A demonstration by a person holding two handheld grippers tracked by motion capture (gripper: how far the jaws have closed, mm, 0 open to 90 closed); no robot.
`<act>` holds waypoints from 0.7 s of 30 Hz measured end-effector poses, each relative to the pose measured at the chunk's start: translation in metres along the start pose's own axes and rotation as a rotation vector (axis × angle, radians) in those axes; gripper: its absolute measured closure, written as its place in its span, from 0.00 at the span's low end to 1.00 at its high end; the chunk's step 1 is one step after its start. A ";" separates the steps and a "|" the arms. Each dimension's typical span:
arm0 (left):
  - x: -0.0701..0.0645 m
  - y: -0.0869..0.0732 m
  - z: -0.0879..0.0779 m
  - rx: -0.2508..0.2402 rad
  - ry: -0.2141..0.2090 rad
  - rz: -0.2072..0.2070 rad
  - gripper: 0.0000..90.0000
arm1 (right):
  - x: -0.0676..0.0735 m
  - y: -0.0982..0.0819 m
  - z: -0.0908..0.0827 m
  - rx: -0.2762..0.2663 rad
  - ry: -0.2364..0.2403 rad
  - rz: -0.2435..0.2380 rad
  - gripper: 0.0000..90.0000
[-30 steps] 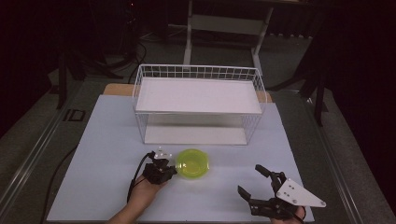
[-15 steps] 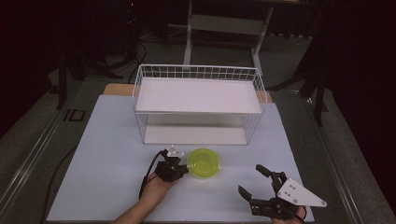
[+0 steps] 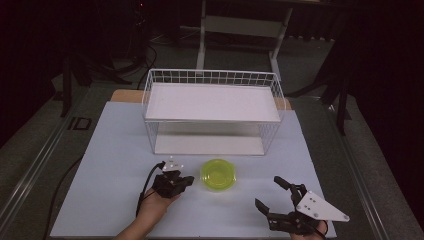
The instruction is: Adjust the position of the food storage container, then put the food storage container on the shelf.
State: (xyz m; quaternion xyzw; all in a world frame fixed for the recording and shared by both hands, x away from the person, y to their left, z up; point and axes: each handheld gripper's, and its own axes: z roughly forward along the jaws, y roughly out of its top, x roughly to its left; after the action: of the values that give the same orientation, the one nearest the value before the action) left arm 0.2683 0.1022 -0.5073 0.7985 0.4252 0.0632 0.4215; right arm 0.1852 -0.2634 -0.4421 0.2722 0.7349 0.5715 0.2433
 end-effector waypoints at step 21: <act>-0.019 -0.009 -0.079 -0.278 -0.146 0.132 0.10 | 0.004 0.002 0.005 0.033 0.015 0.000 0.16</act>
State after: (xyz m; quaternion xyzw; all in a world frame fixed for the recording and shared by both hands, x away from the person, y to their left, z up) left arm 0.2141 0.1396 -0.4584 0.7612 0.3273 0.0908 0.5525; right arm 0.1858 -0.2563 -0.4418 0.2718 0.7460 0.5614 0.2336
